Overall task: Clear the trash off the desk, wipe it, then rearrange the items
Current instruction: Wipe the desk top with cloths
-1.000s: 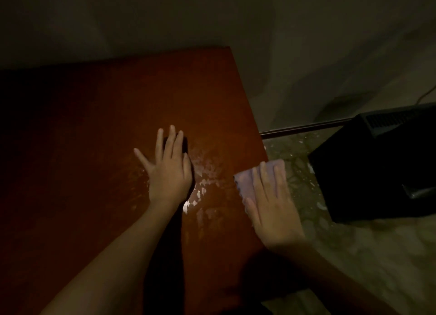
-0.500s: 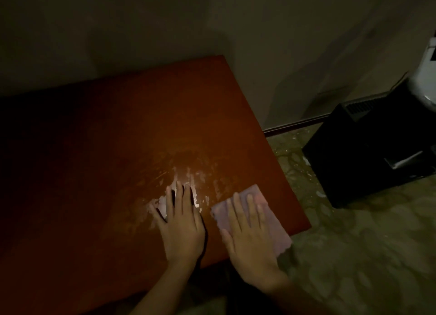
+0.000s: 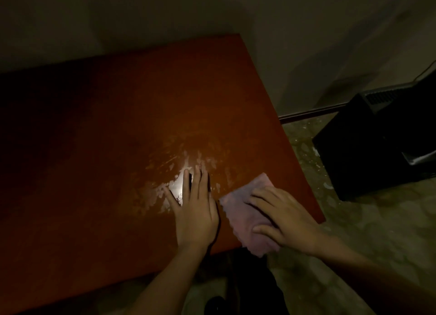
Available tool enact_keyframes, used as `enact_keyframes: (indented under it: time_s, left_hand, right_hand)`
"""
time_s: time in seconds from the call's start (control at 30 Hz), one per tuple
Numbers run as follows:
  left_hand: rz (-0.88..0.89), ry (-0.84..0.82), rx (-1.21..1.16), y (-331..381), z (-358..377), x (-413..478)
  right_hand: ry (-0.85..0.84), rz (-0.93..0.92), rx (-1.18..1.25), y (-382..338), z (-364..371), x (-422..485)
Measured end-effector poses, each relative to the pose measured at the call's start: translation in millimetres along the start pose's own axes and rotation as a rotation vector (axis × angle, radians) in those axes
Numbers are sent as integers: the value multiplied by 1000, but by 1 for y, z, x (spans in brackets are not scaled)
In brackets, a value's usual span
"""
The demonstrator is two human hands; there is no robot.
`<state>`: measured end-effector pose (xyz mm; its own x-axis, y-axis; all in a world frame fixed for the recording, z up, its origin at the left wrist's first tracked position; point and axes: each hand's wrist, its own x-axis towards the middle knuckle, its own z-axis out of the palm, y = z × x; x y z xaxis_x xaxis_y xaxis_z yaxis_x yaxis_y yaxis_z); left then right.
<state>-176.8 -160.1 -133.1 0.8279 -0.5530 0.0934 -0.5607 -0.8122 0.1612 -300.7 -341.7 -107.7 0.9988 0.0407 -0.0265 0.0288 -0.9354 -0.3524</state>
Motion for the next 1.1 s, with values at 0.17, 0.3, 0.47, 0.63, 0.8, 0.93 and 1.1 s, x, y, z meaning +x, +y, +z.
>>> enact_keyframes:
  time_s: [0.17,0.3,0.47,0.63,0.8,0.93,1.1]
  left_hand:
    - [-3,1,27,-1,3,1]
    - [-34,-13,0,-2,3,0]
    - [-47,-67,-73,0,-2,0]
    - [-129,-143,-128,0,-49,-4]
    - [-77,-307,-99,-5,-111,-11]
    - [26,-334,-141,1,-143,-35]
    - [152,-261,-120,13,-182,-58]
  right_hand:
    - [157,20,10,-4,10,18]
    - [243,19,-118,-9,14,33]
    - [235,61,-178,-15,16,32]
    - [216,106,-88,-29,-7,22]
    - [181,147,-98,-42,-45,10]
    - [194,213,-62,-59,-84,-6]
    - [298,322,-8,-92,-129,-60]
